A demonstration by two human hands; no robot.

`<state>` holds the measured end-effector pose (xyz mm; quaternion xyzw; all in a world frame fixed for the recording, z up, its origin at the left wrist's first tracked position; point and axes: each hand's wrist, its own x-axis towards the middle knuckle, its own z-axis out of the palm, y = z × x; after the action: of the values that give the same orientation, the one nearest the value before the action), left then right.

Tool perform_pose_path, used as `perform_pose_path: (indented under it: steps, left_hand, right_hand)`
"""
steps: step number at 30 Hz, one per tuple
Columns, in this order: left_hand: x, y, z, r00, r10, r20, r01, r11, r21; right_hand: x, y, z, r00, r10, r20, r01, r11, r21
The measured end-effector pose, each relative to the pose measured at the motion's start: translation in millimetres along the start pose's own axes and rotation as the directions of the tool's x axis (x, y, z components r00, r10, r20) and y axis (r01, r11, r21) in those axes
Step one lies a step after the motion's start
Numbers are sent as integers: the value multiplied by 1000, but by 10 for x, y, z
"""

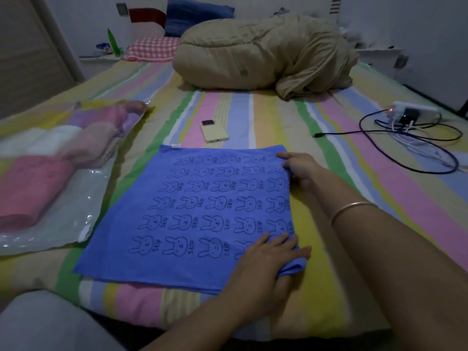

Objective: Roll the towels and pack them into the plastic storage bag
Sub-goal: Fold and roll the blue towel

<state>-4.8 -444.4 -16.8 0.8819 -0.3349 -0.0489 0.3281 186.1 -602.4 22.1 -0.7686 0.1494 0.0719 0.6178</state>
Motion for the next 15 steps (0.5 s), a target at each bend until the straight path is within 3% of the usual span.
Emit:
perform_pose_path:
  steps: [7, 10, 12, 15]
  left_hand:
    - [230, 329, 133, 1000, 3, 15, 3, 943, -334]
    - [215, 378, 52, 987, -122, -106, 44, 834, -549]
    - [141, 316, -50, 953, -202, -227, 30, 805, -592]
    - [-81, 148, -237, 798, -327, -506, 59, 878, -474]
  right_hand:
    - [-14, 10, -414, 996, -33, -83, 16, 982, -190]
    - [-40, 29, -477, 996, -36, -78, 18, 975, -223]
    - [-49, -4, -441, 995, -58, -77, 42, 982, -186]
    - [-58, -169, -291, 990, -100, -97, 95, 994, -54]
